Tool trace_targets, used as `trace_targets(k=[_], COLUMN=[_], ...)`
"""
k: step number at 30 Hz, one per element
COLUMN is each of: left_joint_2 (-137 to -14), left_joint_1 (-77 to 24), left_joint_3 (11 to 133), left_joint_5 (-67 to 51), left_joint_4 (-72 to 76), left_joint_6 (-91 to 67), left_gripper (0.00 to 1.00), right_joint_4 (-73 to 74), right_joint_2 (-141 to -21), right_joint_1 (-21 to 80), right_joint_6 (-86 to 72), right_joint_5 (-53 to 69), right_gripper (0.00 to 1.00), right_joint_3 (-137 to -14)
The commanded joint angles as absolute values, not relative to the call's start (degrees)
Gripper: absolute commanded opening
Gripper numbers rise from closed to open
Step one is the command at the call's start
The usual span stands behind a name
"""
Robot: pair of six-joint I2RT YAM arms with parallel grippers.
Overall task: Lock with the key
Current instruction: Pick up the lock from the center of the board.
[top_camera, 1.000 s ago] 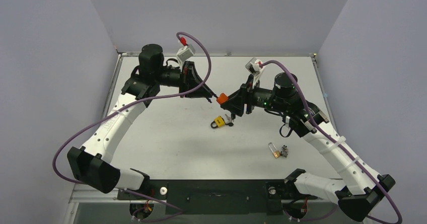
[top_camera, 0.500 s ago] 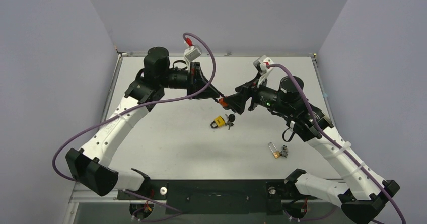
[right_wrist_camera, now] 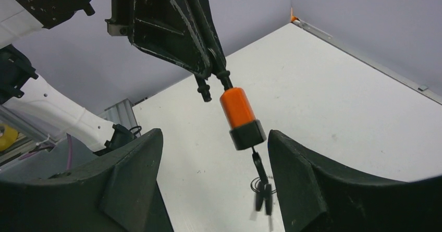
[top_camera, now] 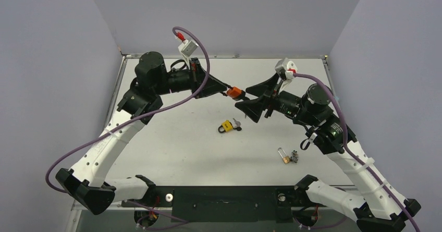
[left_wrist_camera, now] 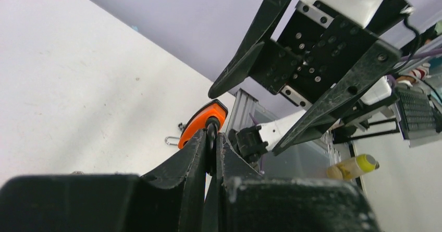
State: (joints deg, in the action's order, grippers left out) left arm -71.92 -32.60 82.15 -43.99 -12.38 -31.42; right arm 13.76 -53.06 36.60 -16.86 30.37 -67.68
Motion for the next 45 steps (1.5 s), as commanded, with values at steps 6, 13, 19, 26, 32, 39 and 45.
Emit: trace_targets(k=[6, 13, 19, 26, 32, 39, 45], left_joint_2=[-67.1, -67.0, -66.8, -66.1, -66.4, -67.1, -67.1], left_joint_1=[-32.8, -32.9, -32.9, -32.9, -32.9, -33.0, -33.0], left_joint_3=[88.0, 89.6, 91.0, 91.7, 91.6, 91.6, 91.1], left_joint_5=[-35.4, -33.7, -33.3, -32.2, -31.3, -31.4, -30.9], left_joint_4=[-3.6, -2.2, -1.6, -1.9, 0.1, 2.2, 2.1], left_joint_6=[-40.3, -43.8, -45.6, -45.7, -47.5, -49.0, -49.2], left_gripper=[0.0, 0.0, 0.0, 0.0, 0.0, 0.0, 0.0], right_joint_4=[3.6, -4.7, -9.0, -25.0, -32.6, -33.9, -35.6], right_joint_2=[-56.2, -60.6, -63.5, -63.5, -64.6, -67.1, -69.0], right_joint_1=[32.1, 31.7, 29.7, 25.3, 25.9, 25.8, 25.6], right_joint_6=[-19.5, -24.3, -27.1, -40.0, -45.5, -45.4, -46.4], right_joint_5=[43.8, 50.2, 52.9, 57.5, 58.0, 57.1, 57.1], right_gripper=[0.69, 0.67, 0.63, 0.63, 0.61, 0.61, 0.6], right_joint_3=[-73.5, -77.1, -78.6, -75.9, -73.4, -73.2, -74.1])
